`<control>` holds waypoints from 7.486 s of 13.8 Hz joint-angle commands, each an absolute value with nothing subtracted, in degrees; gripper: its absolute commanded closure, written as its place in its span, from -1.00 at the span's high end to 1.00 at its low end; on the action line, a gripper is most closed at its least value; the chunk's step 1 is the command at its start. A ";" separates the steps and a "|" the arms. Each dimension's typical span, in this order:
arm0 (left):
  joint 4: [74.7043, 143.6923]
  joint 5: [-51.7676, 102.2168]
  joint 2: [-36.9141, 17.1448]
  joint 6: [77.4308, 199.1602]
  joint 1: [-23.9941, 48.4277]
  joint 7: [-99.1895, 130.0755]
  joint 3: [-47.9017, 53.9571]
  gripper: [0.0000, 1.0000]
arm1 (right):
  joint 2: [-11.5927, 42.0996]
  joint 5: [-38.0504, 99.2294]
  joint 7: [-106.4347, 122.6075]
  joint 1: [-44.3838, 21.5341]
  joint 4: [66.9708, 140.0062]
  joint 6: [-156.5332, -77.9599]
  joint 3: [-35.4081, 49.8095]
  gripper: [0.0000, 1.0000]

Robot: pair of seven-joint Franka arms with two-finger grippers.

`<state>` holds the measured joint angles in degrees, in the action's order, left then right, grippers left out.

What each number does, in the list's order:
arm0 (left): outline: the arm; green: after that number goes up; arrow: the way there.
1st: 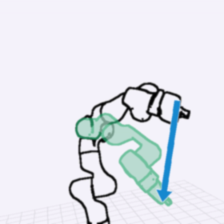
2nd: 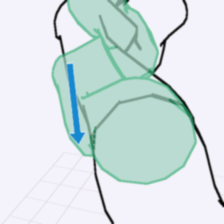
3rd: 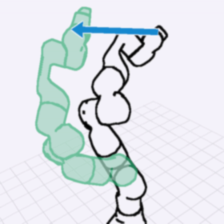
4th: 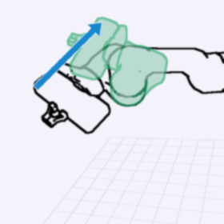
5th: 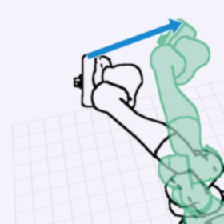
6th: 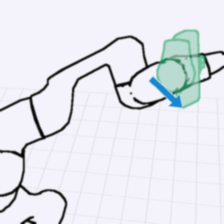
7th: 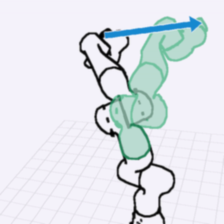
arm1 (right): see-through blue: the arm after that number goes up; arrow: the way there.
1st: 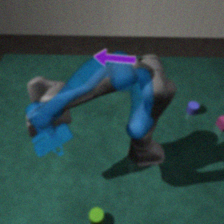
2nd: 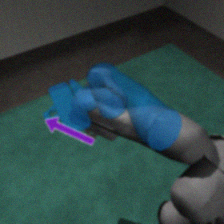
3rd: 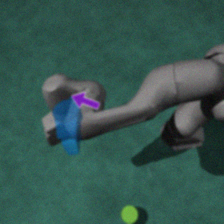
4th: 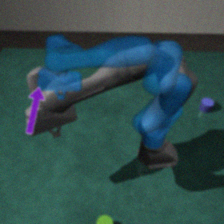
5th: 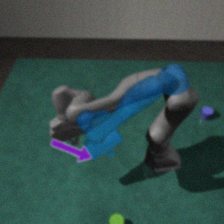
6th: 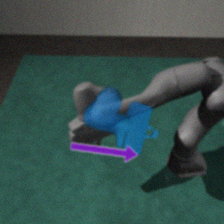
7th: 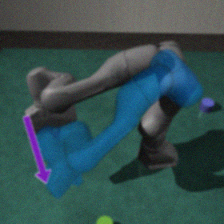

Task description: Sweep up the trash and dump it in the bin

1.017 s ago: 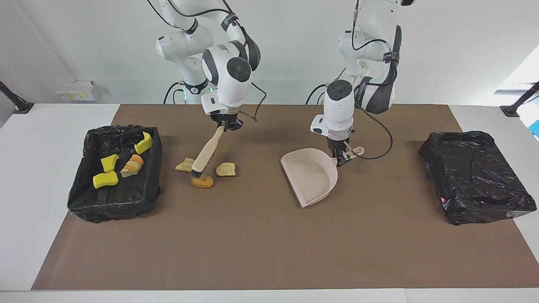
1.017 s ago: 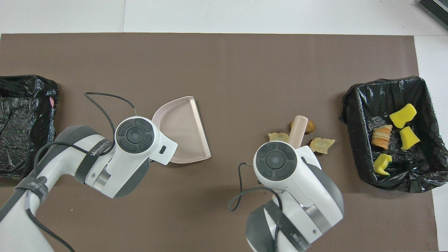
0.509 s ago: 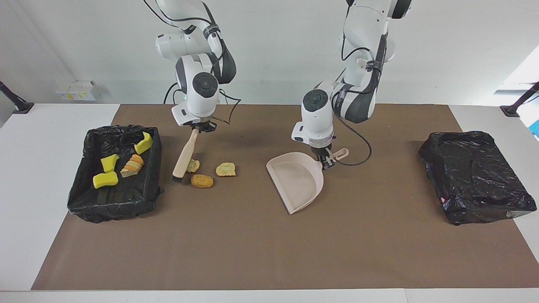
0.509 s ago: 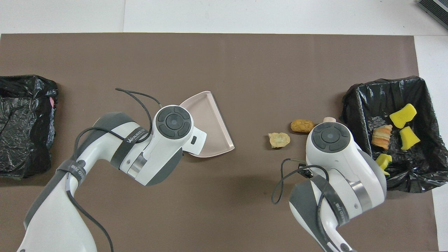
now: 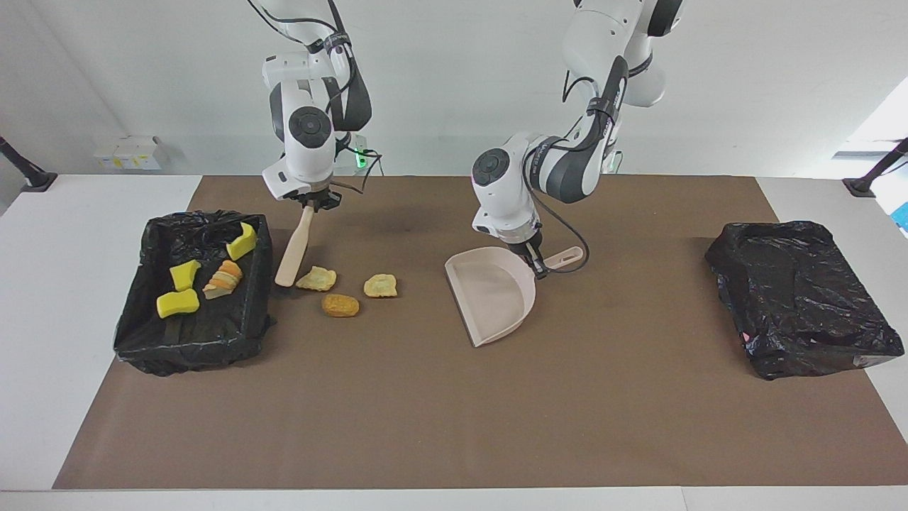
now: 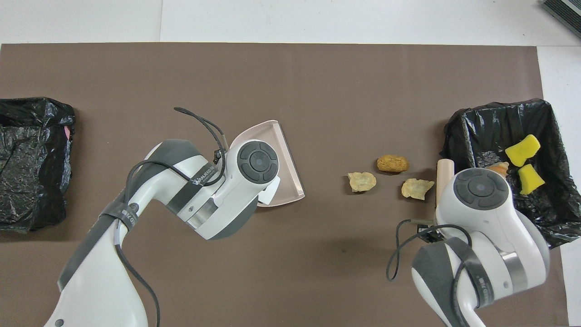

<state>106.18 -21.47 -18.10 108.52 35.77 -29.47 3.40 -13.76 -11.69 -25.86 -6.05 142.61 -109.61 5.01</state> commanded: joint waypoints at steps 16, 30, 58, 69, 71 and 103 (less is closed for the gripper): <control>108.46 -24.08 -16.87 103.54 37.97 -29.00 2.90 -1.00 | 3.77 13.69 -13.73 -23.72 127.36 -120.94 6.50 -1.00; 109.25 -22.33 -14.68 109.68 32.34 -31.98 2.90 -1.00 | -1.92 31.13 -13.36 -26.11 126.83 -118.14 5.62 -1.00; 105.12 -44.09 -5.97 127.70 -23.29 -88.15 1.76 -1.00 | 9.40 11.69 -51.07 -56.07 121.99 -126.56 6.86 -0.97; 107.58 -78.55 -6.42 118.06 -18.02 -71.99 2.02 -1.00 | 8.62 11.86 -51.15 -55.55 121.29 -124.37 6.86 1.00; 104.78 -79.19 -6.42 114.45 -16.97 -72.16 1.93 -1.00 | 8.44 11.78 -51.15 -55.28 119.19 -121.13 6.51 1.00; 94.13 0.35 -18.89 106.79 27.33 17.84 3.08 -1.00 | 2.90 -6.50 -2.64 -2.64 98.88 -104.78 6.07 1.00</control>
